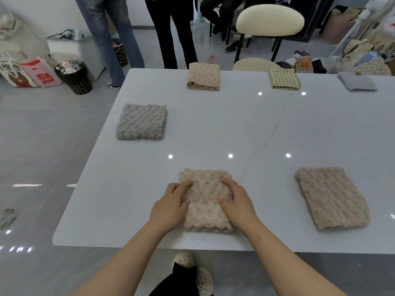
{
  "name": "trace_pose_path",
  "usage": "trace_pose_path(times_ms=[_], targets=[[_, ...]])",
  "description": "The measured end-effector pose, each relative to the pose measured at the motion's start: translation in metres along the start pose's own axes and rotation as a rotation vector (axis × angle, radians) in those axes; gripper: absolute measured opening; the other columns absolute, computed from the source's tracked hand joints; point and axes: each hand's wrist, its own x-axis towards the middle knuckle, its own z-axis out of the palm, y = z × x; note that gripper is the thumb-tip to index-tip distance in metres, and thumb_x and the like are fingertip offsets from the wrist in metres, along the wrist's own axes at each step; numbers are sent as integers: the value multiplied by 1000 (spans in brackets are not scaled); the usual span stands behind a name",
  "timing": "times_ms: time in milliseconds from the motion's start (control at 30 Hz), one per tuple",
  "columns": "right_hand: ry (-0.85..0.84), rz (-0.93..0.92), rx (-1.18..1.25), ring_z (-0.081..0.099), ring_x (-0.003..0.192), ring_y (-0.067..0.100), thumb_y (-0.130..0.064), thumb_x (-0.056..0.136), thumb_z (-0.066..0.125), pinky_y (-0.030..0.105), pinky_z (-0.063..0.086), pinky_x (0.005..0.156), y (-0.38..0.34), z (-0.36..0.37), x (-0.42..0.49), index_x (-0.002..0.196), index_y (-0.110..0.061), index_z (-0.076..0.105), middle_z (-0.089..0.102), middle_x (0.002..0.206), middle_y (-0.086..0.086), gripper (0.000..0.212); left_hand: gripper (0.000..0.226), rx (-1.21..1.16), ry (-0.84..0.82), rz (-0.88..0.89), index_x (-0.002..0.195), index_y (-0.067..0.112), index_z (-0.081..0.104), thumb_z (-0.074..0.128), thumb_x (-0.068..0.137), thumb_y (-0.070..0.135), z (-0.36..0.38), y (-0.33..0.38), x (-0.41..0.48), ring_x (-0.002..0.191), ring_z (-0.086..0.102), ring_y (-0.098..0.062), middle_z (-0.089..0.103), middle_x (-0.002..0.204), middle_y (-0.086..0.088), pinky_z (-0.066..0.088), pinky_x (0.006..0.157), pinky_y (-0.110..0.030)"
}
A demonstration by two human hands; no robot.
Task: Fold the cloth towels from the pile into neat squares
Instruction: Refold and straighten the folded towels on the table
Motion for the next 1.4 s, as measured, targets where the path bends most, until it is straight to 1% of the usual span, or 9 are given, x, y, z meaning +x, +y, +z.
trace_pose_path(times_ms=[100, 233, 333, 433, 633, 800, 1033, 1167, 1400], targets=[[19, 25, -16, 39, 100, 4, -17, 91, 50, 20, 33, 88, -2, 1, 0, 136, -31, 38, 41, 135, -3, 48, 47, 42, 12, 2, 138, 35, 33, 45, 93, 27, -5, -2, 4, 100, 51, -12, 36, 133, 6, 47, 79, -25], [39, 36, -67, 41, 95, 2, -18, 90, 50, 20, 34, 85, -6, 0, 1, 133, -32, 41, 39, 133, -6, 47, 46, 201, 67, 47, 130, 33, 45, 52, 85, 31, -17, -2, 11, 115, 40, -17, 34, 133, 4, 39, 90, -25], [115, 36, -93, 46, 87, 0, -19, 89, 50, 19, 37, 80, -8, -2, 1, 125, -30, 51, 39, 129, -10, 37, 38, 312, 95, 162, 124, 30, 51, 46, 86, 34, -23, -1, 19, 113, 42, -18, 42, 127, 5, 34, 88, -26], [187, 15, -163, 48, 95, 2, -21, 89, 49, 21, 41, 81, -10, -7, 4, 116, -26, 57, 41, 127, -12, 28, 38, 323, 165, 267, 115, 23, 61, 42, 83, 34, -24, 7, 25, 104, 50, -23, 55, 113, 1, 33, 78, -27], [226, -40, -339, 43, 120, 9, -22, 92, 46, 19, 37, 88, -5, -35, 7, 125, -23, 52, 44, 134, -8, 33, 39, 359, 118, 368, 130, 25, 47, 41, 91, 25, -16, 45, 35, 113, 45, -19, 52, 124, 4, 34, 88, -25], [250, -33, -408, 42, 123, 14, -21, 94, 44, 24, 35, 97, 17, -78, 7, 129, -22, 49, 47, 135, -5, 36, 40, 387, 127, 436, 132, 24, 43, 38, 92, 23, 6, 89, 47, 112, 45, -20, 51, 125, 3, 33, 87, -26], [225, -128, -454, 46, 119, 16, -20, 93, 46, 24, 32, 99, 64, -154, 12, 124, -19, 55, 53, 129, -4, 32, 42, 357, 131, 398, 136, 25, 37, 38, 94, 27, 65, 170, 61, 115, 45, -20, 53, 124, 2, 34, 90, -28], [193, -166, -458, 51, 108, 22, -27, 86, 36, 25, 34, 90, 89, -188, 13, 117, -16, 61, 59, 120, 0, 41, 40, 316, 104, 344, 134, 25, 40, 40, 94, 28, 98, 207, 63, 114, 45, -18, 52, 125, 4, 35, 91, -26], [101, -228, -452, 46, 112, 15, -19, 92, 47, 15, 26, 86, 122, -227, 18, 116, -17, 60, 57, 120, -4, 27, 35, 150, 87, 190, 128, 27, 45, 42, 94, 32, 131, 241, 64, 111, 49, -15, 54, 120, 3, 42, 89, -26]])
